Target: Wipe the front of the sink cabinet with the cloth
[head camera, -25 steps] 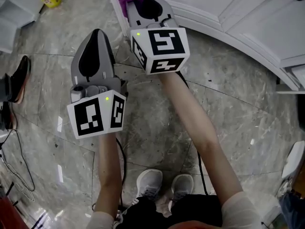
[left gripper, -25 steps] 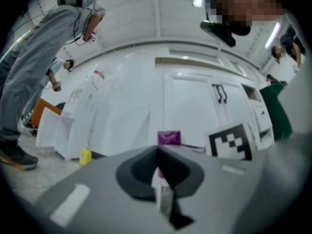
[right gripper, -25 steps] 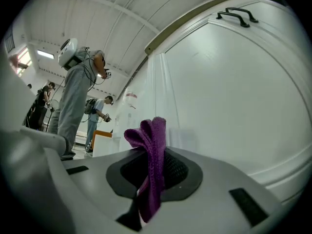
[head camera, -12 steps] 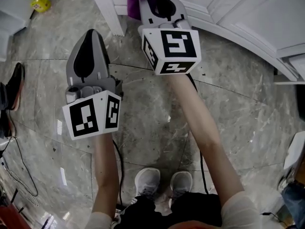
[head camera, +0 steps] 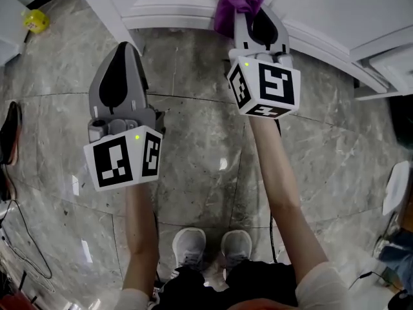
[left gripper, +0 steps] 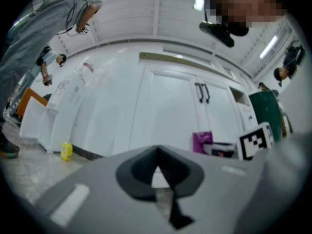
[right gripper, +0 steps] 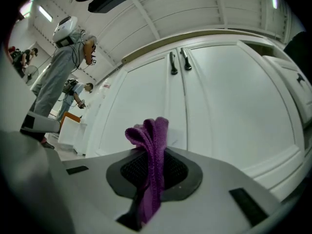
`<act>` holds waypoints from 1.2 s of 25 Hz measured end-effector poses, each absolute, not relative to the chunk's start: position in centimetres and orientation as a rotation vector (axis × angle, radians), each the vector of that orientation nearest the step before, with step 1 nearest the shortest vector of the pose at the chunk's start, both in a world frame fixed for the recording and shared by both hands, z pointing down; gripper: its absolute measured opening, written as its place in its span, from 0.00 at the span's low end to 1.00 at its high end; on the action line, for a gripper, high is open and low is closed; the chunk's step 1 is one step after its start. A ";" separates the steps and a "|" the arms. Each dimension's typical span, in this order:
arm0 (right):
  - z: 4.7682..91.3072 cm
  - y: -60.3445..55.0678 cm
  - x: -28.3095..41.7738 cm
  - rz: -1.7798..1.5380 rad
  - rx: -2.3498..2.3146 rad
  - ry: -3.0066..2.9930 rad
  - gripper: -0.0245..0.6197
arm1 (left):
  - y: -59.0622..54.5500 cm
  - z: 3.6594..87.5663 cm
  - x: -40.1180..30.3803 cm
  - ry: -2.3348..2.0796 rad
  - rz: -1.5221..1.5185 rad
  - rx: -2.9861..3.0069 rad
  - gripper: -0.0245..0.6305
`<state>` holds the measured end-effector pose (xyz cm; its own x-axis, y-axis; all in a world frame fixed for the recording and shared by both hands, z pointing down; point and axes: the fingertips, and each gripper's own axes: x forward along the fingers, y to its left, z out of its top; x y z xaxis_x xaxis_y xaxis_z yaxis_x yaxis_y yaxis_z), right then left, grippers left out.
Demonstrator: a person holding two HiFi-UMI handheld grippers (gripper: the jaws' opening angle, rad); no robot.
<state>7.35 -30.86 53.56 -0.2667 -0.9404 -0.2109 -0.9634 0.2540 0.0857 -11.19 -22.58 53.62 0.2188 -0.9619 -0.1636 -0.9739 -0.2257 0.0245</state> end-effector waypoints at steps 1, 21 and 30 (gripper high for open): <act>53.6 -30.6 8.0 0.300 -1.836 2.387 0.12 | -22.6 53.5 -10.9 1.895 0.222 -2.389 0.04; 54.1 -27.8 10.1 0.151 -1.768 2.335 0.12 | -22.6 54.5 -9.0 1.857 0.170 -2.415 0.04; 55.5 -26.9 7.0 0.092 -1.650 2.474 0.12 | -23.9 54.3 -8.3 1.873 0.212 -2.419 0.04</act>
<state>7.01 -26.87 55.53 -0.3752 -0.9109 -0.1718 -0.9212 0.3871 -0.0405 -8.34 -23.89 54.32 0.2457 -0.9569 -0.1546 -0.9673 -0.2525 0.0256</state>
